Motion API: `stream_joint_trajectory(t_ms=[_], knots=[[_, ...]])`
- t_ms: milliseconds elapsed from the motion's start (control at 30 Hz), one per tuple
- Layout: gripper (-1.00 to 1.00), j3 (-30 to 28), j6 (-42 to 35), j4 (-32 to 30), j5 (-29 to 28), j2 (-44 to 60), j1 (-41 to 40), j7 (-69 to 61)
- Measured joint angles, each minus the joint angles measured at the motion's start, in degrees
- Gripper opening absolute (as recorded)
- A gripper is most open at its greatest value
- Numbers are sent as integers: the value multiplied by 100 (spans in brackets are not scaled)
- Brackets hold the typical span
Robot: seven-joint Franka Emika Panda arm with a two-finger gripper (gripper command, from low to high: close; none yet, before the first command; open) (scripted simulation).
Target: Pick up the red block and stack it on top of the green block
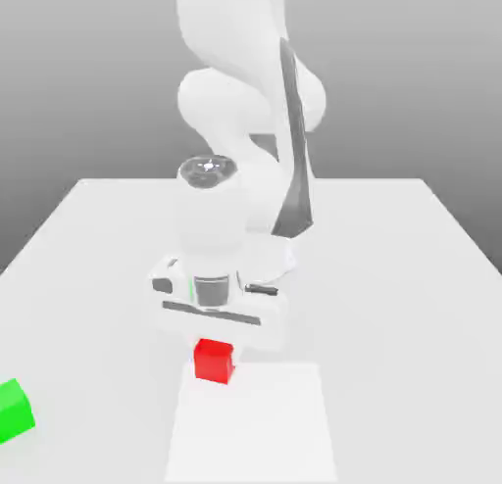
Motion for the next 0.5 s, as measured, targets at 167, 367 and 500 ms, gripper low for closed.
stream_joint_trajectory(t_ms=[167,367,500], knots=[[-100,23,-838,-136,-72,-973,-44,51],[-100,-233,-1653,398,95,-1250,-260,168],[-100,-539,-2036,1213,255,-805,-717,366]])
